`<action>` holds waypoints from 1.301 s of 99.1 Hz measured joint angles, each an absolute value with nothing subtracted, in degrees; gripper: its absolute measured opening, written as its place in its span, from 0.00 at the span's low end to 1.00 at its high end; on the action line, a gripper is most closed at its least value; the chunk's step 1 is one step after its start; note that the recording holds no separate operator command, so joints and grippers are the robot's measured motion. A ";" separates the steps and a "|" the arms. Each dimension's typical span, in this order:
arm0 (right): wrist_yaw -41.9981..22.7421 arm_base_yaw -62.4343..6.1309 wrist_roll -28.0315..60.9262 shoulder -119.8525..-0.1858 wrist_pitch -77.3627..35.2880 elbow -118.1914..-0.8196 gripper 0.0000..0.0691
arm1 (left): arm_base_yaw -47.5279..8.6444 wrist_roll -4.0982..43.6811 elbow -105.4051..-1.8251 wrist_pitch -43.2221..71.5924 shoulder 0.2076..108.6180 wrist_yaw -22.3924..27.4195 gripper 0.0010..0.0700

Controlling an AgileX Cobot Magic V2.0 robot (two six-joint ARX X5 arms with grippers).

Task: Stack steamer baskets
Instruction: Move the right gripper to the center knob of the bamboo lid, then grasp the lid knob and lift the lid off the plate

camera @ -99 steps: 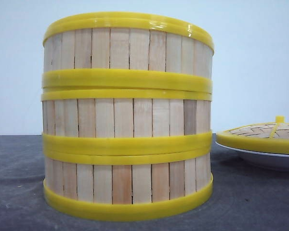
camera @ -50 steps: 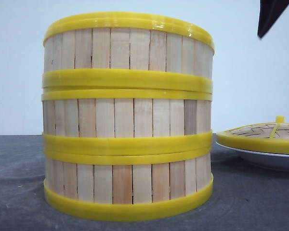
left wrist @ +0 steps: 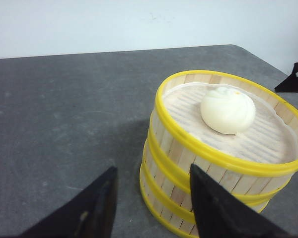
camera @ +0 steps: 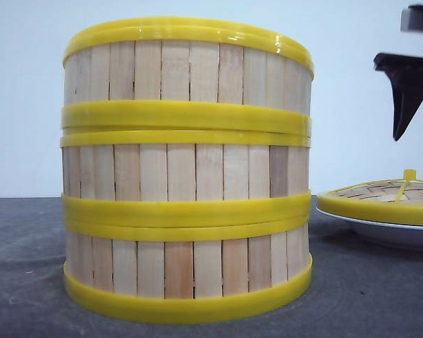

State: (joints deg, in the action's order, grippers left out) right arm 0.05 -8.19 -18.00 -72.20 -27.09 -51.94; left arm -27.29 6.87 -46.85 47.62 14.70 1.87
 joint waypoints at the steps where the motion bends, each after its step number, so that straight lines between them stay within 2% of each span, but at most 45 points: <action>1: 0.03 -8.19 -17.98 -72.40 -26.92 -51.94 0.61 | -27.29 6.87 -46.85 47.62 14.70 1.87 0.38; 31: 0.03 -8.19 -16.25 -77.30 -24.29 -51.94 0.58 | -27.29 6.17 -46.85 47.62 14.70 1.85 0.38; 45: 0.01 -8.19 -14.87 -78.83 -22.68 -51.94 0.47 | -27.29 5.69 -46.85 47.55 14.70 1.87 0.38; 75: -0.21 -8.19 -13.50 -81.82 -21.10 -52.01 0.36 | -27.29 5.56 -46.85 47.51 14.70 1.85 0.38; 90: -0.45 -8.19 -13.32 -81.82 -20.25 -52.03 0.21 | -27.29 5.56 -46.85 47.48 14.70 1.85 0.38; 105: -0.69 -8.16 -13.30 -81.82 -20.14 -52.03 0.11 | -27.29 5.52 -46.85 47.46 14.70 1.83 0.38; 129: -0.69 -8.16 -13.30 -81.82 -20.10 -52.03 0.08 | -27.29 5.52 -46.85 47.44 14.70 1.83 0.38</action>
